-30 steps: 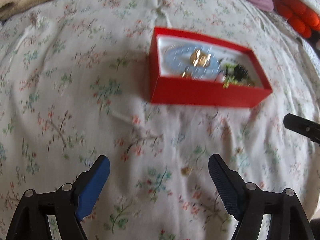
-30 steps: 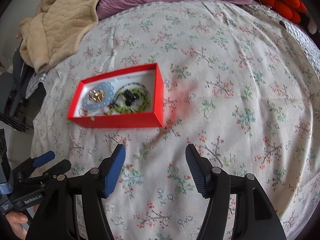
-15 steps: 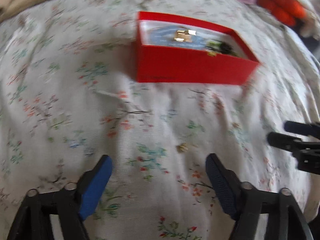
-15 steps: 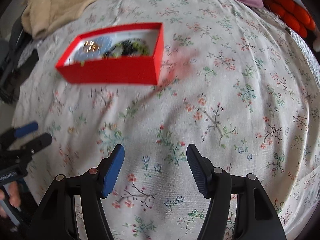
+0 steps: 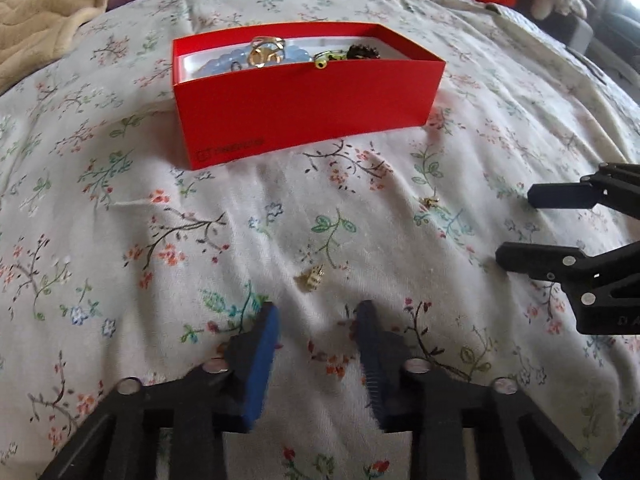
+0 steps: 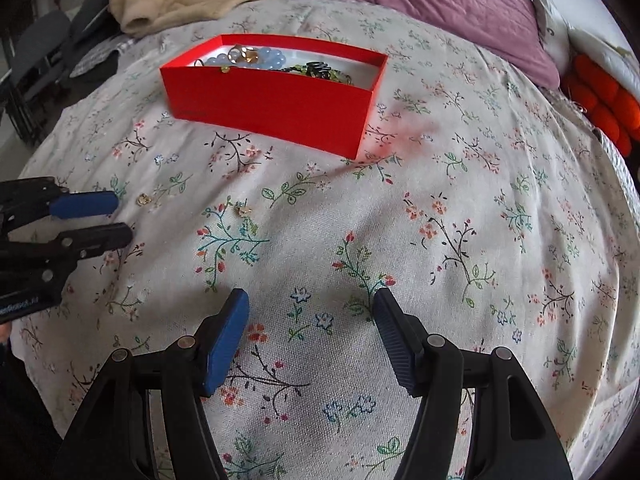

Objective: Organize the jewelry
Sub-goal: 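Move both open tools toward the last small gold earrings on the bedspread, then grasp a small gold earring with the left tool while the right tool grasps another earring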

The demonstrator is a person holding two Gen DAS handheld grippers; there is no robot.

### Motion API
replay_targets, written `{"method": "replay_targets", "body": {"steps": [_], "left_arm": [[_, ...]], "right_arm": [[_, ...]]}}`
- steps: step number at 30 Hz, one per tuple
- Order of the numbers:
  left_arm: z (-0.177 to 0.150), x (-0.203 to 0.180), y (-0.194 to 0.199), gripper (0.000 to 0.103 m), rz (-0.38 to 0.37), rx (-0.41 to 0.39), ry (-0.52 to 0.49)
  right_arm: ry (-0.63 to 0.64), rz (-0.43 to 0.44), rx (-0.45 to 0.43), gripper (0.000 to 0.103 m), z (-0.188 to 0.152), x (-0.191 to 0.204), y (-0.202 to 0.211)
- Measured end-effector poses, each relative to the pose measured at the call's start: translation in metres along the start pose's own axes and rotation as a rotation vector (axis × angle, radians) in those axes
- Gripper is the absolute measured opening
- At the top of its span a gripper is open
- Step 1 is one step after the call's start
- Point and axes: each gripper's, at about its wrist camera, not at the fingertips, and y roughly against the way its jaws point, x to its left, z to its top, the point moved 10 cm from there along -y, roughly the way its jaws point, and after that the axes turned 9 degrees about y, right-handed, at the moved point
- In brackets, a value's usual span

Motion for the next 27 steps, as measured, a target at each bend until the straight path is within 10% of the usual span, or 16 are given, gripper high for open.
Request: {"method": "replay_targets", "body": {"steps": [27], "left_arm": [[0.005,-0.009,-0.006,0.000,0.054,0.015,-0.067]], "right_arm": [[-0.016,-0.011,-0.004,0.067,0.023,0.007,-0.010]]}}
